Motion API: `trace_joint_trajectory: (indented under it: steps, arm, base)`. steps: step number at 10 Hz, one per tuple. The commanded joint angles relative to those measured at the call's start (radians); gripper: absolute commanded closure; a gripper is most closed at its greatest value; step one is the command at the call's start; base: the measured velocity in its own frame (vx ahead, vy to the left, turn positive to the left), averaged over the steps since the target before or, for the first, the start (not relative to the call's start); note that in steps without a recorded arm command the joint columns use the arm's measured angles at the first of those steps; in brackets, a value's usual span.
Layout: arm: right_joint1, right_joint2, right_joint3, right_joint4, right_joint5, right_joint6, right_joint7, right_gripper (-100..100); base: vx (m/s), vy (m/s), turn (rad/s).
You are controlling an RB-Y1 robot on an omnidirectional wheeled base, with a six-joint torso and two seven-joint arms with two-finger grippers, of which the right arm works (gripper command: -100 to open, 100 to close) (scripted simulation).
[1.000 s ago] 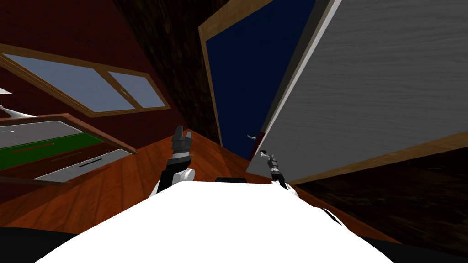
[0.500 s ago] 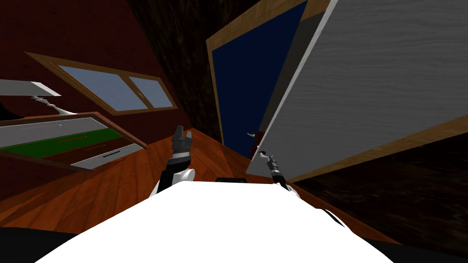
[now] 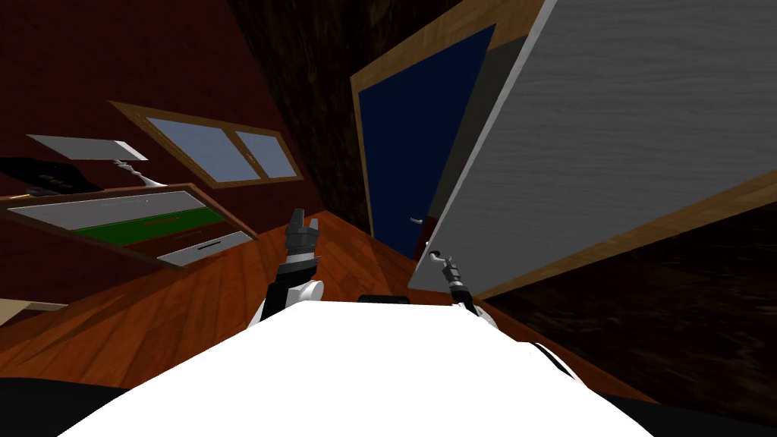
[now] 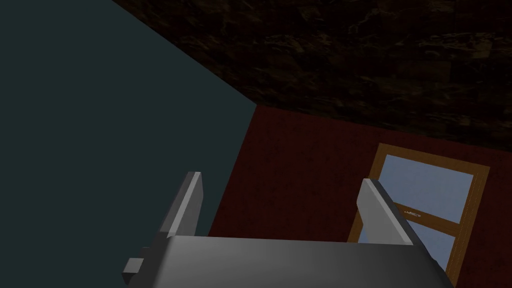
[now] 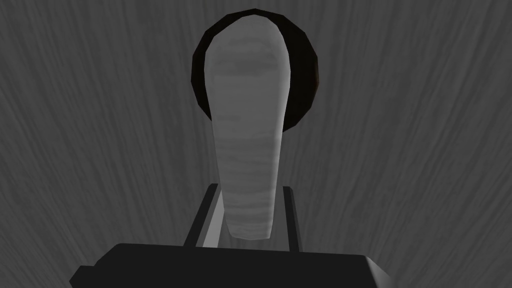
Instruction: Pull the door open
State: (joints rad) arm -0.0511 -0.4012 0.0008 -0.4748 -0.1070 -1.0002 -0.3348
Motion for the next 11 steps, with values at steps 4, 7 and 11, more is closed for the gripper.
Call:
trace_joint_trajectory:
  steps: [4,7,11]
  arm:
    - [-0.009,0.008,0.056,-0.024,-0.014,0.008,0.005,100]
    - [-0.022,0.010,0.096,-0.024,-0.028,0.006,0.010,100]
    - [0.012,-0.022,0.106,-0.022,-0.031,-0.032,-0.016,100]
  base:
    - [-0.168,-0.061,0.131]
    - [-0.166,-0.088,0.108]
    - [-0.163,-0.038,0.115]
